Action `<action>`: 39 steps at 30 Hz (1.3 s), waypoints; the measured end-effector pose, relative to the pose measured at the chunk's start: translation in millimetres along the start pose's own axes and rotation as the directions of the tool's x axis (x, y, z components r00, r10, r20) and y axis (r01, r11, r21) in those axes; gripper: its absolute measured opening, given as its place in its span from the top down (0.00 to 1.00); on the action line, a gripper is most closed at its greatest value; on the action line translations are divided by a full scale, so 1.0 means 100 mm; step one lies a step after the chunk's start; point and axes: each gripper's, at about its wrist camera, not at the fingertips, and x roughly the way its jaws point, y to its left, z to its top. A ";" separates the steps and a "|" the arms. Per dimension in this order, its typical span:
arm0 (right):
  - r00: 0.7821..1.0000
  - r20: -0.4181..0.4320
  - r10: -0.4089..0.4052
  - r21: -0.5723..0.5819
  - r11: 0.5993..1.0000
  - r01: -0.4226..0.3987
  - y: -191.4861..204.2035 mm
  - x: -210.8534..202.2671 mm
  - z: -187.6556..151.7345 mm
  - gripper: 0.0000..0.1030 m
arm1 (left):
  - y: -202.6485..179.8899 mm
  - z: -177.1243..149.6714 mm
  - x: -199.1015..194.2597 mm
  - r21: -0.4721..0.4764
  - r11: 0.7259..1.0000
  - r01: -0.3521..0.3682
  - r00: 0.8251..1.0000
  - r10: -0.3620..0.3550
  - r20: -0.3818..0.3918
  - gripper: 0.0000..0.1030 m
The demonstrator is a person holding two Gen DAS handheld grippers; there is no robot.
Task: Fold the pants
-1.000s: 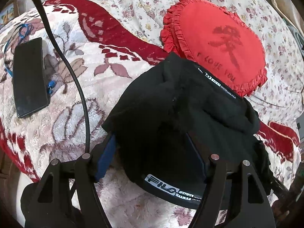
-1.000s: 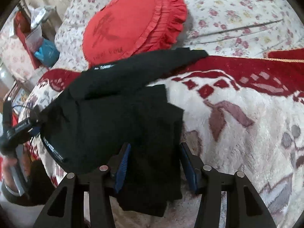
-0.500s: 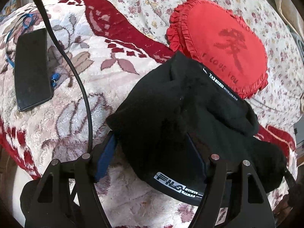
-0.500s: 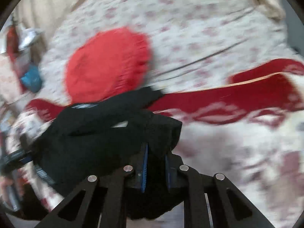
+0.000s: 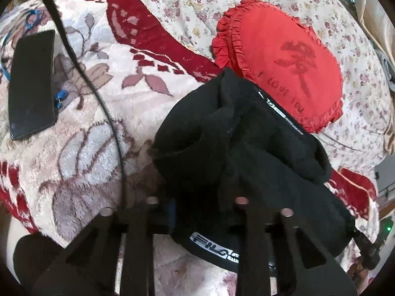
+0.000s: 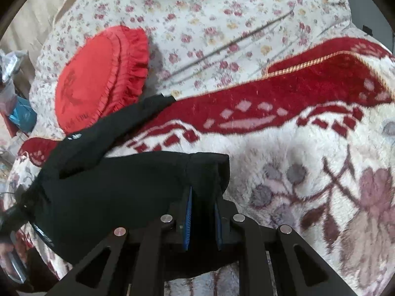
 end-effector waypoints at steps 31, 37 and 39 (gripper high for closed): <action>0.999 -0.031 -0.044 -0.063 0.997 0.042 0.22 -0.29 0.09 0.60 | 0.31 -0.10 -0.83 0.048 0.993 -0.105 0.992 0.101 0.075 0.53; 0.972 -0.065 0.227 -0.129 0.964 -0.234 0.91 -0.08 0.20 0.58 | 0.14 -0.02 -0.89 0.080 0.995 -0.055 0.995 0.048 0.088 0.37; 0.967 -0.076 0.242 -0.202 0.946 -0.253 1.21 0.03 0.27 0.58 | 0.05 -0.01 -0.79 0.096 0.994 -0.055 0.996 0.048 0.076 0.37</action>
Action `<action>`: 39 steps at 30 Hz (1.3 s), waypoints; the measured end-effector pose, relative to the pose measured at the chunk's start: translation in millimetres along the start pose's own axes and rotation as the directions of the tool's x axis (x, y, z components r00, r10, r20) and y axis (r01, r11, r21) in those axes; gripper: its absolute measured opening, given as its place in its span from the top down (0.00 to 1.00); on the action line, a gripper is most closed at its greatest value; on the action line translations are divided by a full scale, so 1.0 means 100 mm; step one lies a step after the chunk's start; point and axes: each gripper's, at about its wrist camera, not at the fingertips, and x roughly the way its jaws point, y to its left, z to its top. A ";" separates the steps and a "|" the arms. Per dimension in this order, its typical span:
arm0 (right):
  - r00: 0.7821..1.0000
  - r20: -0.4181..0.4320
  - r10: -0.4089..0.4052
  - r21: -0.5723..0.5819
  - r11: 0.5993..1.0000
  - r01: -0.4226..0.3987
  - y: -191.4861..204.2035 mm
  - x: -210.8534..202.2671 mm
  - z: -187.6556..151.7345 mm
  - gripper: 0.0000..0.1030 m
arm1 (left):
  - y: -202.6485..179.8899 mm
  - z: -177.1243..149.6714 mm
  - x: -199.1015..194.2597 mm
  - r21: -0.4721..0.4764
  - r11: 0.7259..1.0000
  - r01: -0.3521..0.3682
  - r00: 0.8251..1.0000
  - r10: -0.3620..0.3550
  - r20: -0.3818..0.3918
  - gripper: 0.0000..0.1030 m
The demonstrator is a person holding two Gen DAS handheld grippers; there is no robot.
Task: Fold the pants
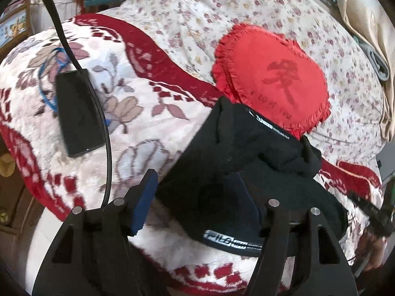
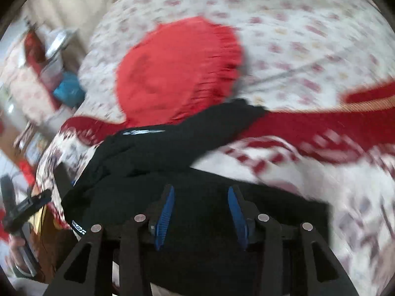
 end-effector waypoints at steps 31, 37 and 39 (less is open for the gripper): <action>0.989 -0.136 0.062 -0.292 0.951 -0.099 1.12 1.71 1.02 0.38 | -0.34 0.27 1.16 0.125 0.992 -0.035 0.994 0.047 -0.096 0.37; 0.968 -0.250 0.026 -0.373 0.920 -0.121 1.18 2.24 1.14 0.38 | -0.29 0.28 1.19 0.145 0.989 -0.036 0.995 0.049 -0.083 0.37; 0.960 -0.279 0.009 -0.392 0.912 -0.122 1.18 2.36 1.13 0.38 | -0.23 0.30 1.15 0.119 0.993 -0.015 0.997 0.024 -0.080 0.37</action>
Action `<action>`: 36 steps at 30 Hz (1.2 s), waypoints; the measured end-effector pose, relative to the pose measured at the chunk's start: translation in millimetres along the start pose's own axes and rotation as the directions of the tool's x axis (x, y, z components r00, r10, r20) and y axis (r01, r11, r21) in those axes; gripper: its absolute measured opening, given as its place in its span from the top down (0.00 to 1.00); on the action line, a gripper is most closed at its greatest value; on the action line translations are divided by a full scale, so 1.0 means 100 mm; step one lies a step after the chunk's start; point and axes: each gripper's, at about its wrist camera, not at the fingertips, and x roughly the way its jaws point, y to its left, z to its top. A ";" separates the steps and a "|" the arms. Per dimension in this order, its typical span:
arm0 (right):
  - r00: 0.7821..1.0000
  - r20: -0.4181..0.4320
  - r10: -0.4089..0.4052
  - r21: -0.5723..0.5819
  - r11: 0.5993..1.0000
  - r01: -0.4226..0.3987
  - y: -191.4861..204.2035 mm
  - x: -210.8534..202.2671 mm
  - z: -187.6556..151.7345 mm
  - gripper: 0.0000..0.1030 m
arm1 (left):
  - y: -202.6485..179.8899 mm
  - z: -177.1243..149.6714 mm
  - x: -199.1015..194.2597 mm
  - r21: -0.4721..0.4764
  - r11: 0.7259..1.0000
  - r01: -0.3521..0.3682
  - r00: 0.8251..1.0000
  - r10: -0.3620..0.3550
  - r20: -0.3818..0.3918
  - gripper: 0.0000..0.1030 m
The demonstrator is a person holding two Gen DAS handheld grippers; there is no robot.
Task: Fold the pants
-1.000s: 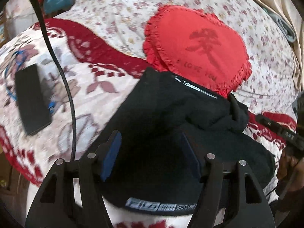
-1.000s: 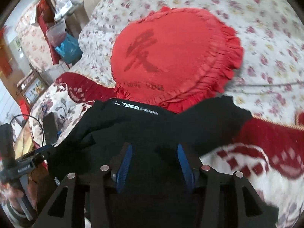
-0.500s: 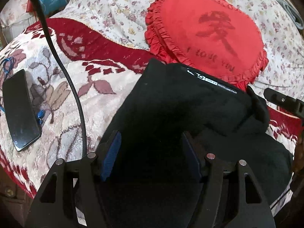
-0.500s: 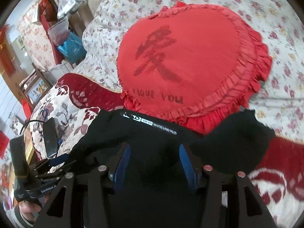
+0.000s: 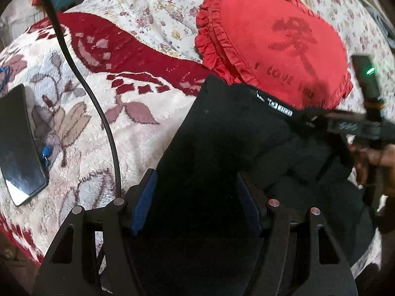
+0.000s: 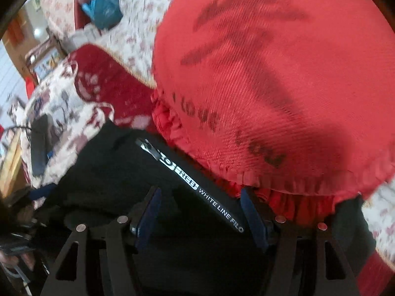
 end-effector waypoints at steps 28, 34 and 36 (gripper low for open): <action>0.991 0.123 -0.049 -0.090 0.994 0.060 0.39 -0.60 -0.17 0.52 | 0.37 -0.20 -0.68 -0.160 0.986 0.049 0.997 -0.040 0.062 0.37; 0.998 -0.009 -0.063 -0.099 0.993 0.061 0.00 -0.07 -0.05 0.51 | 0.25 -0.21 -0.41 -0.106 0.994 0.039 0.999 -0.039 -0.002 0.37; 0.998 -0.053 -0.043 -0.123 0.992 0.036 -0.07 0.04 -0.04 0.51 | 0.25 -0.22 -0.32 -0.102 0.994 0.030 0.999 -0.032 -0.018 0.37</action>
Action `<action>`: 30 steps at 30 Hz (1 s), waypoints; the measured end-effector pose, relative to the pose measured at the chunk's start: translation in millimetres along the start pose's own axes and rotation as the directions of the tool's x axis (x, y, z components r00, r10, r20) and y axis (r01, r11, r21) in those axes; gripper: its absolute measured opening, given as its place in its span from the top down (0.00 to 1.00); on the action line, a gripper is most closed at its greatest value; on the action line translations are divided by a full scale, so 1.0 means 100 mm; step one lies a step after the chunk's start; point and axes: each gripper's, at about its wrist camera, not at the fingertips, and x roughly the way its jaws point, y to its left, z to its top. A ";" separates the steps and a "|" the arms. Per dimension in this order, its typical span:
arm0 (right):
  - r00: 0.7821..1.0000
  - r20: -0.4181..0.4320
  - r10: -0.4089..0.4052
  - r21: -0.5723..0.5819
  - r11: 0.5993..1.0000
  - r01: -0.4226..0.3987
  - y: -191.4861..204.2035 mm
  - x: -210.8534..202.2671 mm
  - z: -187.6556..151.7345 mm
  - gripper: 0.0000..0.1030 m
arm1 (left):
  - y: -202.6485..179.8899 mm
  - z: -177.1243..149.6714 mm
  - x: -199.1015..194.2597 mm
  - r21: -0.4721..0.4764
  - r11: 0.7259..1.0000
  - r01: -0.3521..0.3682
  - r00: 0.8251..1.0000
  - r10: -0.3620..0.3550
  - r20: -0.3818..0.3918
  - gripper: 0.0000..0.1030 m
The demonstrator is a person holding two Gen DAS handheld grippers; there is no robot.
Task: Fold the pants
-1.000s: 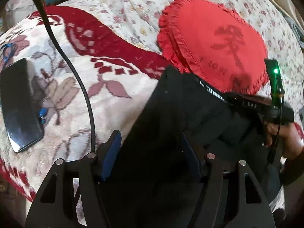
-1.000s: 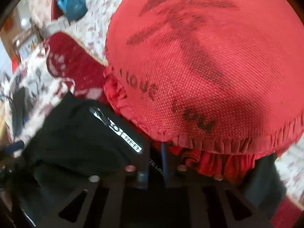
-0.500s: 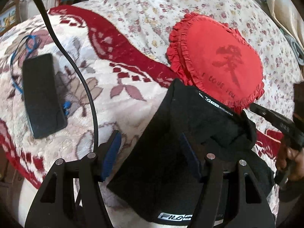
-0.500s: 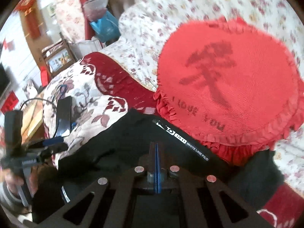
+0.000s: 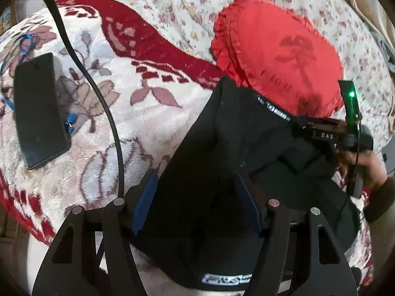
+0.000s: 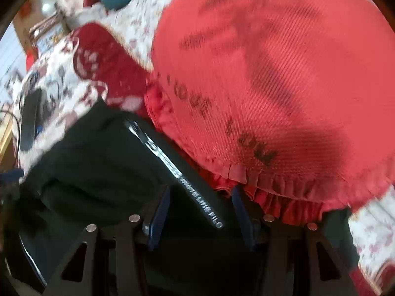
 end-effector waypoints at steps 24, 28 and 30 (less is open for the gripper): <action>0.908 0.248 0.337 -0.028 0.940 -0.341 1.70 -1.37 -1.53 0.96 | 0.58 -0.02 -0.93 -0.168 0.986 0.017 0.983 0.014 0.181 0.37; 0.936 0.180 0.304 0.040 0.948 -0.316 1.97 -0.85 -1.73 0.92 | 0.51 -0.05 -0.98 -0.166 0.986 0.029 0.981 0.004 0.195 0.37; 0.943 0.161 0.290 0.056 0.952 -0.302 1.98 -0.80 -1.78 0.87 | 0.42 -0.06 -0.95 -0.137 0.990 0.038 0.982 -0.012 0.188 0.37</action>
